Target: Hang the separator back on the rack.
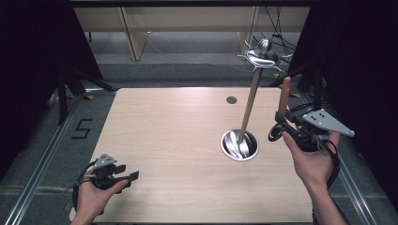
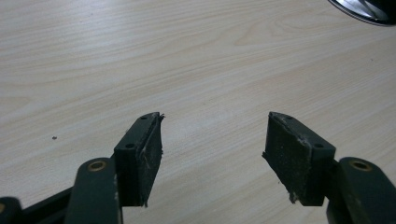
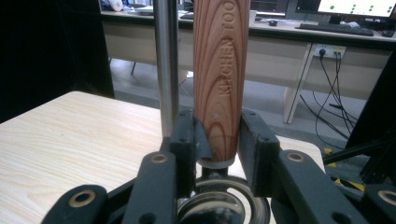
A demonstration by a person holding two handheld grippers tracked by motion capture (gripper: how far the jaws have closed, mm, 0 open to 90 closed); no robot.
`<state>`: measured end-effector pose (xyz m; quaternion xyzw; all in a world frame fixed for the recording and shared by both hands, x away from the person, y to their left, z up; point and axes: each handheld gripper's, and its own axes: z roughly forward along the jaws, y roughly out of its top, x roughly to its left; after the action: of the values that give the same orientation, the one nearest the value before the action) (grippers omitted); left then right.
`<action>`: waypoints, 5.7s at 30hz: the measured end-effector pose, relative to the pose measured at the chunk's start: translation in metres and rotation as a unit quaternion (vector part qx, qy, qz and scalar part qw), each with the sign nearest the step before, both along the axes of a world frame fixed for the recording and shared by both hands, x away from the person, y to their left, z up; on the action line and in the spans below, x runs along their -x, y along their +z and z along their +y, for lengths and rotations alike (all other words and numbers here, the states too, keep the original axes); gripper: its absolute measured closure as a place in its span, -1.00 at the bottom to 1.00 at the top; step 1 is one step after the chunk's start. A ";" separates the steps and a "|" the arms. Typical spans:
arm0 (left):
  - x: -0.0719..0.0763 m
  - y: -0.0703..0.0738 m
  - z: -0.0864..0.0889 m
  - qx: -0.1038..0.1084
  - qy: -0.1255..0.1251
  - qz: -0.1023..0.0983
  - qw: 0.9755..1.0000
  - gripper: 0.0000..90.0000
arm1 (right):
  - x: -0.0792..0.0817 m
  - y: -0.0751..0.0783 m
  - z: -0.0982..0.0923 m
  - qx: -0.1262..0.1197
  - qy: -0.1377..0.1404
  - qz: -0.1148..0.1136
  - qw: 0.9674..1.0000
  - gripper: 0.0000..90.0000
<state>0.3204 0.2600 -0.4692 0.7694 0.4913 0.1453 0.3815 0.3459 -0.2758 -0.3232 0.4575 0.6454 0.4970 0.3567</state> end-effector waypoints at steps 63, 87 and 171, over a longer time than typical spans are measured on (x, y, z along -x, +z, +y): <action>0.000 -0.001 0.000 0.001 0.002 0.000 1.000 -0.21 | -0.001 0.030 0.008 -0.001 0.023 -0.047 0.999 0.55; 0.000 0.000 0.000 0.003 0.000 0.004 1.000 -0.21 | -0.008 0.030 0.014 -0.001 0.026 -0.044 0.999 0.55; 0.000 0.000 0.000 0.002 -0.001 0.000 1.000 -0.21 | -0.023 0.021 0.021 0.011 0.030 -0.023 0.999 0.51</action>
<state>0.3202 0.2603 -0.4696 0.7689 0.4909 0.1443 0.3833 0.3687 -0.2546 -0.3021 0.4224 0.6561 0.5108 0.3608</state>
